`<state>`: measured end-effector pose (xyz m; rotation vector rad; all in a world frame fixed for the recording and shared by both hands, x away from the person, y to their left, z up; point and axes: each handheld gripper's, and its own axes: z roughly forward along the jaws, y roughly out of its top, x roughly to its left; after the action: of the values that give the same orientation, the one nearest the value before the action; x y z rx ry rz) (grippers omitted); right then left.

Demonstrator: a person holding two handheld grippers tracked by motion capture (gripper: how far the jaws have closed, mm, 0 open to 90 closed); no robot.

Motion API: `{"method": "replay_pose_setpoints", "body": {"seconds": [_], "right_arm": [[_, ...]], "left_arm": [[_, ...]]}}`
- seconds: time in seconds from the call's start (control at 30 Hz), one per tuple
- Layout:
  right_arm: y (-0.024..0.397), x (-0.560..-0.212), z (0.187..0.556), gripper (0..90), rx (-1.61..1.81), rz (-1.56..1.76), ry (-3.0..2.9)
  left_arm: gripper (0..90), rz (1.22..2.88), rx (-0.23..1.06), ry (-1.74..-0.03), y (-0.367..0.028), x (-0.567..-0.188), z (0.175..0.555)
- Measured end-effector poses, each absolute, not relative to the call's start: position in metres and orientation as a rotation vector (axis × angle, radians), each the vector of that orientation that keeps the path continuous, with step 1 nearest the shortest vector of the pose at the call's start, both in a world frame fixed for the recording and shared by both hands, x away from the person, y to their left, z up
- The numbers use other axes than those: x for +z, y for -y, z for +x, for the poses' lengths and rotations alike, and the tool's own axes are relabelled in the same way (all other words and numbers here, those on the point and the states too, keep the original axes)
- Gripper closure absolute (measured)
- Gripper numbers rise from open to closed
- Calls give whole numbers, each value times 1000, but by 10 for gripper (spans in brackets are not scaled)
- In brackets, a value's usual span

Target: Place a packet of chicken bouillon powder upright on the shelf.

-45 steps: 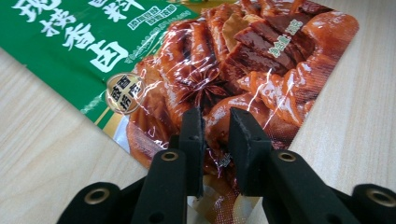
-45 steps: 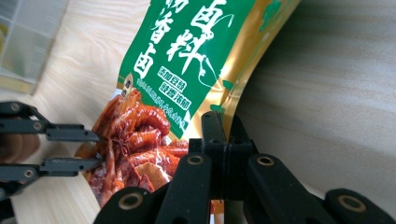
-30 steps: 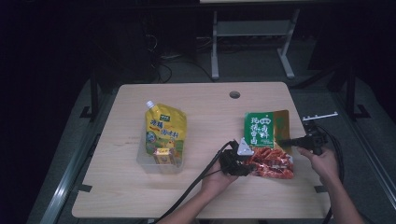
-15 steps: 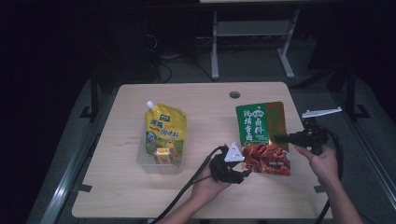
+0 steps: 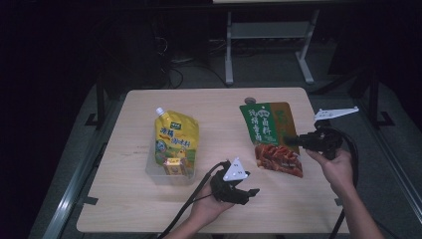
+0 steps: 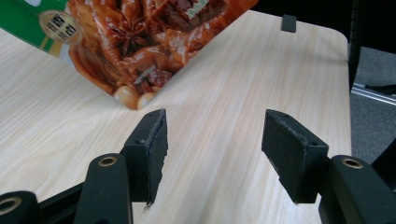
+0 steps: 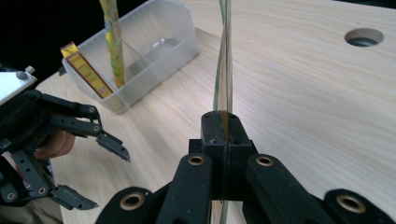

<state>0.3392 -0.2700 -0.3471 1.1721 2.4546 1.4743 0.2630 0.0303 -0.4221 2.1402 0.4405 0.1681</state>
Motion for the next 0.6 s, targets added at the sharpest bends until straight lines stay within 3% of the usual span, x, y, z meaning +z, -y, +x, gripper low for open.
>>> {"method": "replay_pose_setpoints", "body": {"seconds": [0.6], "right_arm": [[254, -333, 347, 897, 1553, 1074, -2446]], "left_arm": [[327, 2138, 149, -406, -56, -423, 250]]}}
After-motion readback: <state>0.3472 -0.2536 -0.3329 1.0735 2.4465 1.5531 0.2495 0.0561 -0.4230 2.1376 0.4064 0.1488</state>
